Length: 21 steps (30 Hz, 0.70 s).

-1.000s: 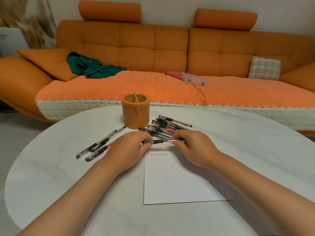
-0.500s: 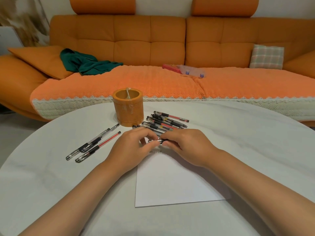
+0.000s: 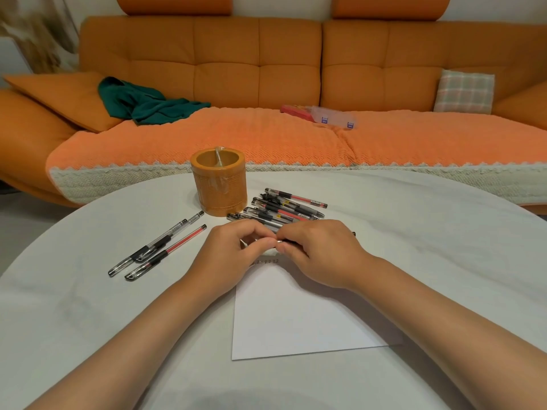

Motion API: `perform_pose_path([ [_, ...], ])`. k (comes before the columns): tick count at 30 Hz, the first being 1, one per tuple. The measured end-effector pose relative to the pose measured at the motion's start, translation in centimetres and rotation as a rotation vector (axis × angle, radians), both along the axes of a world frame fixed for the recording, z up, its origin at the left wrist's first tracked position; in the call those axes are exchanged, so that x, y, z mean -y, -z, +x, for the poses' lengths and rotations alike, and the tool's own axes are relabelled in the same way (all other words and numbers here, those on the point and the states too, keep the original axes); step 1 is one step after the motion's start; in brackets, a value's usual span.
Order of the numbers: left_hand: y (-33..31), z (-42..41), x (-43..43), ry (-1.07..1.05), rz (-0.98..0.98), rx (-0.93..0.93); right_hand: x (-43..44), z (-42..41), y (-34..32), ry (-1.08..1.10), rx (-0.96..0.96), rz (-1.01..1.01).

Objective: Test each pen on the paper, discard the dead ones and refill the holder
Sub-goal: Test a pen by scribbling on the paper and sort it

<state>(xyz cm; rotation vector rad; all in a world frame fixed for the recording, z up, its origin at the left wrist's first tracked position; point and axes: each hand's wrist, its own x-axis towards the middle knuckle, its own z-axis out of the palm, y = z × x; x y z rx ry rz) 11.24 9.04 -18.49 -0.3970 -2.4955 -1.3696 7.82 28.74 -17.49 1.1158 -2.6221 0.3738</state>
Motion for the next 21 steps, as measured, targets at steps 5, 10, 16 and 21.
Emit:
perform_pose_path([
  [5, -0.1, -0.3, 0.1, 0.011, 0.008, 0.012, -0.3, 0.2, 0.0, 0.047, 0.036, -0.012],
  [10, -0.1, -0.8, 1.3, -0.014, -0.042, 0.019, -0.2, 0.2, -0.6, 0.111, 0.198, 0.000],
  [16, 0.3, -1.3, 2.9, -0.026, -0.208, 0.035, -1.0, -0.6, -0.5, 0.018, 0.403, -0.240],
  [21, 0.4, -1.1, 2.7, 0.002, -0.362, 0.074, -0.6, -1.2, -0.6, 0.060, 0.755, -0.624],
])
